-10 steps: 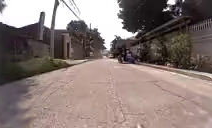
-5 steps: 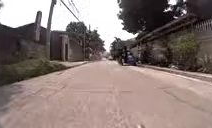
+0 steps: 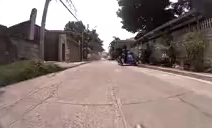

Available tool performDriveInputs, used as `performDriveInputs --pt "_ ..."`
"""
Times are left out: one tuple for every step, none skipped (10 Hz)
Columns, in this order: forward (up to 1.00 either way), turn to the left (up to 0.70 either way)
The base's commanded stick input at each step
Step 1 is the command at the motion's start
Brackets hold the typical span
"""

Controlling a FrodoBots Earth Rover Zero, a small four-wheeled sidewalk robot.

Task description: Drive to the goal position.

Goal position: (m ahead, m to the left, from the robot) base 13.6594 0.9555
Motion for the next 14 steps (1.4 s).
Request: performDriveInputs --pt "1.0 0.33" --pt "1.0 0.27" --pt "1.0 0.2" --pt "1.0 0.14" --pt "1.0 0.07" --pt "1.0 0.03" --pt "1.0 0.03" --pt "1.0 0.03" --pt "1.0 0.03" --pt "1.0 0.03" --pt "1.0 0.03" --pt "1.0 0.03" --pt "1.0 0.03" --pt "1.0 0.03"
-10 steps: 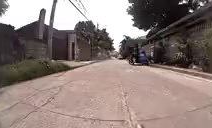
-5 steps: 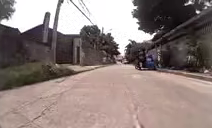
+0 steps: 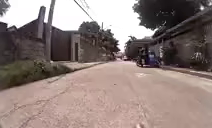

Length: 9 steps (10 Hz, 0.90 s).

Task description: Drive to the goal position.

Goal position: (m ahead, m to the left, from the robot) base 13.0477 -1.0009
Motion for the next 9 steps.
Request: performDriveInputs --pt "1.0 0.03" --pt "1.0 0.03" --pt "1.0 0.03" --pt "1.0 0.03" --pt "1.0 0.03" --pt "1.0 0.03" --pt "1.0 0.03" --pt "1.0 0.03" --pt "1.0 0.03"
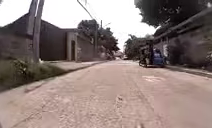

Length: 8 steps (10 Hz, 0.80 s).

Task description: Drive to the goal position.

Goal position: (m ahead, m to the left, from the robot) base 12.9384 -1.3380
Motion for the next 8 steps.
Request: performDriveInputs --pt "1.0 0.03" --pt "1.0 0.03" --pt "1.0 0.03" --pt "1.0 0.03" --pt "1.0 0.03" --pt "1.0 0.03" --pt "1.0 0.03" --pt "1.0 0.03"
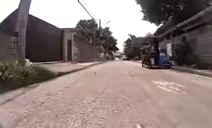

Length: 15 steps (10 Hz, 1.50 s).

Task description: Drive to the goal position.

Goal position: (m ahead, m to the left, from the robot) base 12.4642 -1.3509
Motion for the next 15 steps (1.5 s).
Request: performDriveInputs --pt "1.0 0.03" --pt "1.0 0.03" --pt "1.0 0.03" --pt "1.0 0.03" --pt "1.0 0.03" --pt "1.0 0.03" --pt "1.0 0.03" --pt "1.0 0.03" --pt "1.0 0.03" --pt "1.0 0.03" --pt "1.0 0.03" --pt "1.0 0.03" --pt "1.0 0.03" --pt "1.0 0.03" --pt "1.0 0.03"
